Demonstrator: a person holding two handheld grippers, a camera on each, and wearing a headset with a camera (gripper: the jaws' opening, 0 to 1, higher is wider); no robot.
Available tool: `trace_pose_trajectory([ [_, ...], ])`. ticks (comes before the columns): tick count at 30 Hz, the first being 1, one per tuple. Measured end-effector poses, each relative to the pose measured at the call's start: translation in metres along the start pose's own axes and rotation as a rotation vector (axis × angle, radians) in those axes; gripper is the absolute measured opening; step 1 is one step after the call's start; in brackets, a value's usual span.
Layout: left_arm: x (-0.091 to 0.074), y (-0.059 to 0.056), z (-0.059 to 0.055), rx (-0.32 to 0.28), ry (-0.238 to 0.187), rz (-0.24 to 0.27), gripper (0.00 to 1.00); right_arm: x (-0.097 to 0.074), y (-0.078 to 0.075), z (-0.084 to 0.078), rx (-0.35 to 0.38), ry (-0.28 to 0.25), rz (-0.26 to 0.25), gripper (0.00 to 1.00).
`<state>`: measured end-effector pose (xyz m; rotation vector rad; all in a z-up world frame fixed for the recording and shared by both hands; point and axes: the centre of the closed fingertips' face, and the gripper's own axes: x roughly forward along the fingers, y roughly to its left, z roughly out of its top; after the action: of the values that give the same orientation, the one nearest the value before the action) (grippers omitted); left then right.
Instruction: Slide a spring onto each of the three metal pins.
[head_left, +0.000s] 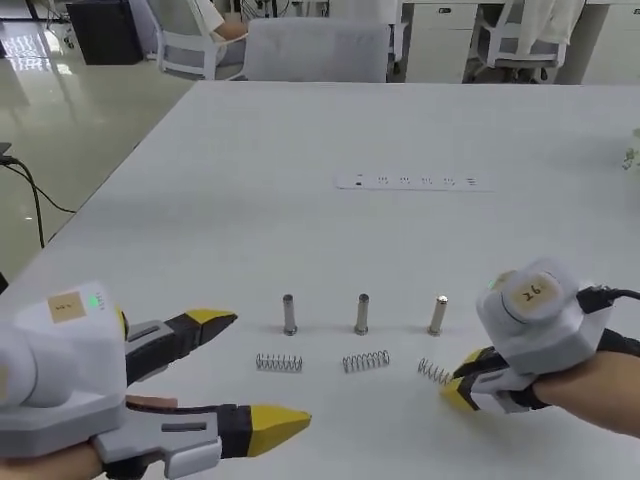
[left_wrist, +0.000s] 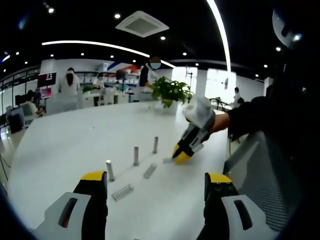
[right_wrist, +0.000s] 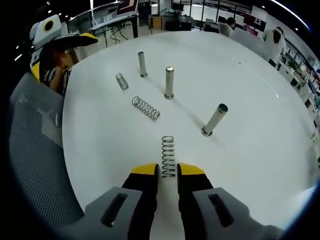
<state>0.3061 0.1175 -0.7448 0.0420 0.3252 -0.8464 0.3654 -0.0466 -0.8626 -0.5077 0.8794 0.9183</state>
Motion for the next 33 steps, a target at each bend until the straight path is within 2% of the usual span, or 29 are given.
trace_pose_trajectory([
  [4,0.001,-0.001,-0.001,-0.001,0.001,-0.003,0.76,0.000,0.001,0.000,-0.009,0.004,0.000,0.08],
  [9,0.001,-0.002,-0.002,0.001,0.002,-0.008,0.75,-0.001,-0.002,-0.001,0.074,-0.012,0.014,0.08],
  [15,0.002,-0.005,-0.001,0.009,0.004,-0.019,0.75,-0.002,-0.002,-0.002,0.091,-0.002,0.003,0.07],
  [25,0.005,-0.008,-0.002,0.019,0.012,-0.053,0.72,-0.017,0.012,0.020,0.027,-0.032,0.031,0.07],
  [31,0.013,-0.006,-0.003,0.007,0.016,-0.081,0.70,-0.026,0.033,0.039,-0.054,-0.048,0.091,0.07],
  [33,0.015,-0.007,-0.005,0.008,0.025,-0.089,0.70,-0.028,0.037,0.044,-0.063,-0.055,0.097,0.07],
])
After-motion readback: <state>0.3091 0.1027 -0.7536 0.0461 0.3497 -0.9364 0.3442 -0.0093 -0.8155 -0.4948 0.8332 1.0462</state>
